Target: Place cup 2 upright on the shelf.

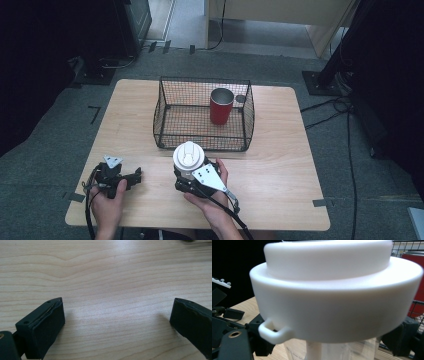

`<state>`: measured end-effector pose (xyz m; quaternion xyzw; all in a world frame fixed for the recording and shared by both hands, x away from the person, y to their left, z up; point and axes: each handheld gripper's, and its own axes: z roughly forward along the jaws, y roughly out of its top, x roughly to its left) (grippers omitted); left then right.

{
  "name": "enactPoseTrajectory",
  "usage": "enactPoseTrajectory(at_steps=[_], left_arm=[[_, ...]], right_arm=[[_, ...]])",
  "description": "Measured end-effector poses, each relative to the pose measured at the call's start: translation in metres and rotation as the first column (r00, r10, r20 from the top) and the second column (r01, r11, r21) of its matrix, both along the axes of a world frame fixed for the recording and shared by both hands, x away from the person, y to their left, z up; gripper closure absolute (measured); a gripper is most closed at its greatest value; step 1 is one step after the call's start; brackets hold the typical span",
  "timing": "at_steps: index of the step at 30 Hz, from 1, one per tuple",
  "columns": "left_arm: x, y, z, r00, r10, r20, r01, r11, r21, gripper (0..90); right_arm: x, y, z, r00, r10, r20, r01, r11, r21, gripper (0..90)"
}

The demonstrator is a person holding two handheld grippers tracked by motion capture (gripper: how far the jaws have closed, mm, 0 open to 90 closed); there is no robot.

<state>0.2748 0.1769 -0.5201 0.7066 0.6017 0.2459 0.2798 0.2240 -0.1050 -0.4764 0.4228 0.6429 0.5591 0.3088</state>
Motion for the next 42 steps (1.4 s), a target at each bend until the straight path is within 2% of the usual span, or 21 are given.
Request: enactPoseTrajectory(at_steps=[12,17,24,30,34,42], left_arm=[[0.0,0.0,0.0,1.0,0.0,0.0,0.0,1.0,0.0,0.4],[0.0,0.0,0.0,1.0,0.0,0.0,0.0,1.0,0.0,0.4],[0.0,0.0,0.0,1.0,-0.001,0.0,0.001,1.0,0.001,0.4],[0.0,0.0,0.0,1.0,-0.001,-0.001,0.001,1.0,0.001,0.4],[0.0,0.0,0.0,1.0,-0.001,0.0,0.001,1.0,0.0,0.4],[0.0,0.0,0.0,1.0,0.0,0.001,0.0,1.0,0.0,0.4]], right_arm=[[-0.001,0.002,0.0,0.9998,0.009,0.015,-0.008,0.9999,-0.009,15.6],[0.001,0.005,0.001,0.9998,0.022,0.003,-0.022,0.9997,-0.009,9.4],[0.007,0.006,0.0,0.9999,-0.007,-0.012,0.007,0.9999,0.011,13.2],[0.006,0.009,-0.001,0.9999,0.01,0.01,-0.01,0.9999,0.008,15.4],[0.005,0.009,0.001,0.9996,0.025,0.012,-0.025,0.9994,0.025,15.8],[0.002,0.01,0.012,0.998,0.034,0.053,-0.035,0.9989,0.029,15.9]])
